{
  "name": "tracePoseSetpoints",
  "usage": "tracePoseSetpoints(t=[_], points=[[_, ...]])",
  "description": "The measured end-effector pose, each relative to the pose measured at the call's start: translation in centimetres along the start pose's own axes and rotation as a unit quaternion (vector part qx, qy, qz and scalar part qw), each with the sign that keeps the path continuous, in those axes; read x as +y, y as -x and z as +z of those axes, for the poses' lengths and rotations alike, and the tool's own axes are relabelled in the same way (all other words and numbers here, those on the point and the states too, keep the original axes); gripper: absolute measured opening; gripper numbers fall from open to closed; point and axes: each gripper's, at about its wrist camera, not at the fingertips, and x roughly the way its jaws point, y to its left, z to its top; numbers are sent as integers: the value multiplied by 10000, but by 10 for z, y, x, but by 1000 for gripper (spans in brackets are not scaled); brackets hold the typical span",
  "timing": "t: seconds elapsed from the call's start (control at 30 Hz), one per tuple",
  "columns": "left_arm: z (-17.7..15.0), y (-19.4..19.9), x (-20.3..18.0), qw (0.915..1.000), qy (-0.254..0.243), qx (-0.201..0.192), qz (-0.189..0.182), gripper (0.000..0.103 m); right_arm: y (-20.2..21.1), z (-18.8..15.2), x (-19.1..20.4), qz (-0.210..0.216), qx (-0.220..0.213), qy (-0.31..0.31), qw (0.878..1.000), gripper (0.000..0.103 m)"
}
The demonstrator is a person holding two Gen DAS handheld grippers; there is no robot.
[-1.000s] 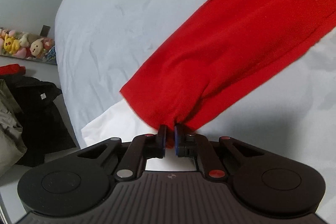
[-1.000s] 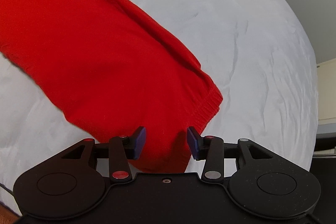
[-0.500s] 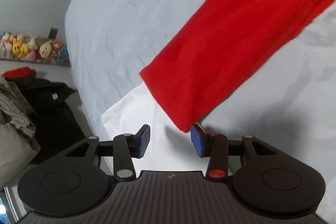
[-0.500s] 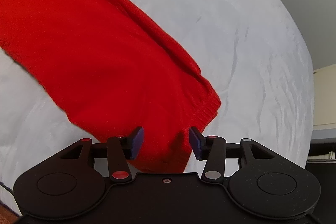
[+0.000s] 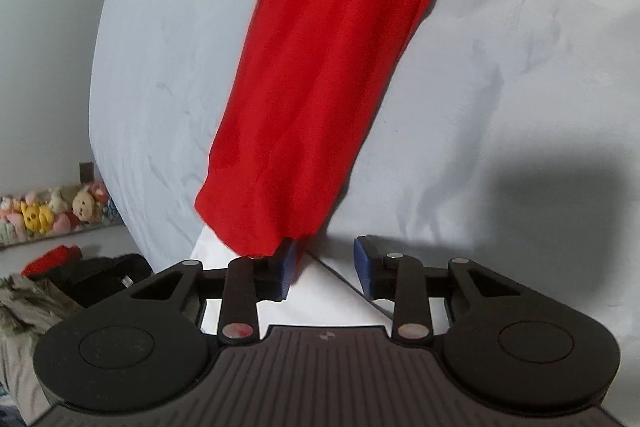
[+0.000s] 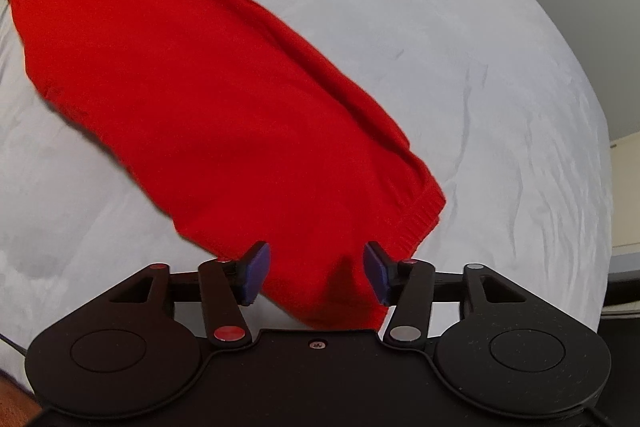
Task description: Fold clothes
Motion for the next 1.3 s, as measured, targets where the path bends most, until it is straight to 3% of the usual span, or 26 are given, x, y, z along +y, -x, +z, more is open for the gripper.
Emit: tracePoseSetpoints(t=[0.17,0.57,0.83,0.97,1.3], points=[[8,-22,5,9998,-90,90,143,16,-12,2,-1,72,62,-25,10000,52],[21,-20,23,9993,177,321,106,4,-24,8,9,133,66,163,9998,52],[23,5,35,9956,753,285,474,4,-15,3,2,316,-155,-115,9993,52],[29,22,43,9925,956,262,717,4,-14,0,-1,168,-152,-224,9995,49],[61,90,54,9874,864,-343,1277,3,-8,-12,3,181,-338,-510,9980,51]])
